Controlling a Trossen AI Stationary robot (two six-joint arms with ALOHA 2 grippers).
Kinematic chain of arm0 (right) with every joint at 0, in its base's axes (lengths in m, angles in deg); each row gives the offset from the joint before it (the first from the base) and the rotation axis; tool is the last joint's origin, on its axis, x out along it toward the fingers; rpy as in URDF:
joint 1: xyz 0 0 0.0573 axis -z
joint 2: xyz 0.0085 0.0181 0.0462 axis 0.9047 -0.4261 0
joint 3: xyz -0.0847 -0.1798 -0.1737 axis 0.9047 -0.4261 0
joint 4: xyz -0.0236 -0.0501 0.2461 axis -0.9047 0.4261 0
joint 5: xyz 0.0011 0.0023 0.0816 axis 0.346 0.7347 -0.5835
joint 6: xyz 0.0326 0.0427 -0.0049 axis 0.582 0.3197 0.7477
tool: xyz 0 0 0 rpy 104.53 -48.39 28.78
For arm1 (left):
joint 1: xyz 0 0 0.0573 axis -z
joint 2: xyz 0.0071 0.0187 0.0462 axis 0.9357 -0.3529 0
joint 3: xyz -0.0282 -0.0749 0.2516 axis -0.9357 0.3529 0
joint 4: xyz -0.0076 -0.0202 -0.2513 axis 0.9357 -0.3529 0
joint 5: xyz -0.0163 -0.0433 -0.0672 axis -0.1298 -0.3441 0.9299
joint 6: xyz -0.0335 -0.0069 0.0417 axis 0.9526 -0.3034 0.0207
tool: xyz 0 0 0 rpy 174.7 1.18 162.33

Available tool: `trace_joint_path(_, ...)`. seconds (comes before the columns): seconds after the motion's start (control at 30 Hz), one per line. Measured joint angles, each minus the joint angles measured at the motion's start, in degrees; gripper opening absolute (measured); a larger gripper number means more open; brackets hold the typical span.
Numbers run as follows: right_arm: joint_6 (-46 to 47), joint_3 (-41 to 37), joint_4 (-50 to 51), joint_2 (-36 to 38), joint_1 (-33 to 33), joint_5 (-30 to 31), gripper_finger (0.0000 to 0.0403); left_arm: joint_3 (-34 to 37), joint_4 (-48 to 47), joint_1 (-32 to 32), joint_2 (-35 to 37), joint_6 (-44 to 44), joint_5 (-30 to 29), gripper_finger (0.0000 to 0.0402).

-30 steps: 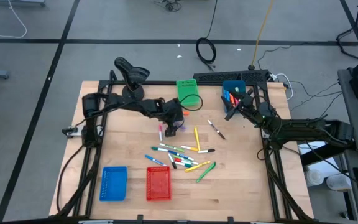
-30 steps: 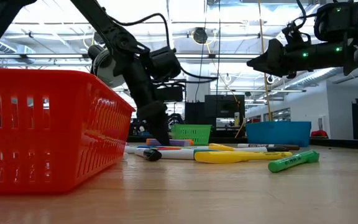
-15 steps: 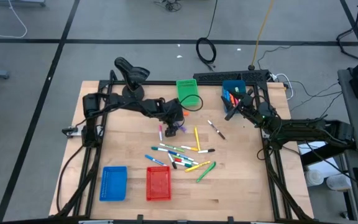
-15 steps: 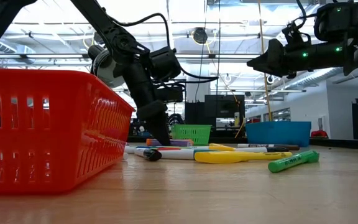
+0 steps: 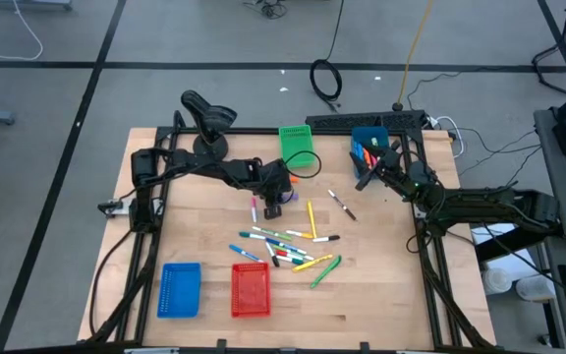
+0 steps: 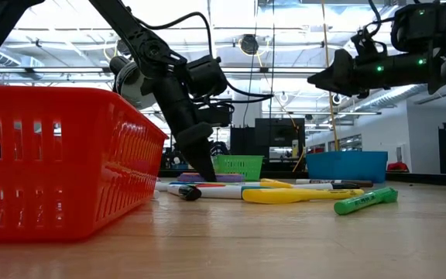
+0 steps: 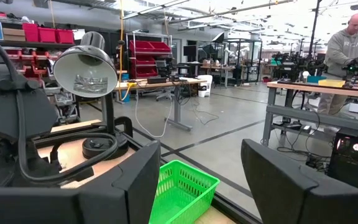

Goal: Pick & Place Markers
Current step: Put the purple highlighter into the dark blue bin

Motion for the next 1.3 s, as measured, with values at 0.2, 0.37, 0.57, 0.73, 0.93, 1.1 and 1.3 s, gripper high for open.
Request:
trace_joint_path(0.2,0.0,0.0,0.21,0.0,0.0,0.03,0.0212,0.2,0.71,0.78,1.81,-1.44,0.04,0.0066)
trace_joint_path(0.37,0.02,0.0,0.23,0.0,0.0,0.02,0.0212,0.41,3.22,2.6,7.6,-4.19,2.27,0.0066)
trace_joint_path(0.57,1.97,0.0,0.9,0.0,0.0,-0.03,0.0212,6.98,24.24,2.76,15.63,-5.26,15.0,0.0066)
trace_joint_path(0.73,5.12,0.02,1.03,-0.02,0.02,-4.79,0.0212,18.36,54.36,1.8,19.0,0.19,20.6,0.0066)
trace_joint_path(0.93,5.77,1.42,0.63,-0.96,-2.79,-10.44,0.0212,28.62,81.13,1.43,19.15,7.09,23.13,0.0066)
trace_joint_path(1.1,4.59,7.41,4.95,-5.95,-8.26,-10.52,0.0212,29.17,84.57,2.38,19.06,8.22,22.0,0.0066)
trace_joint_path(1.3,3.16,15.69,5.11,-15.92,-15.36,-10.58,0.0212,28.33,82.04,4.32,19.06,6.21,17.62,0.0066)
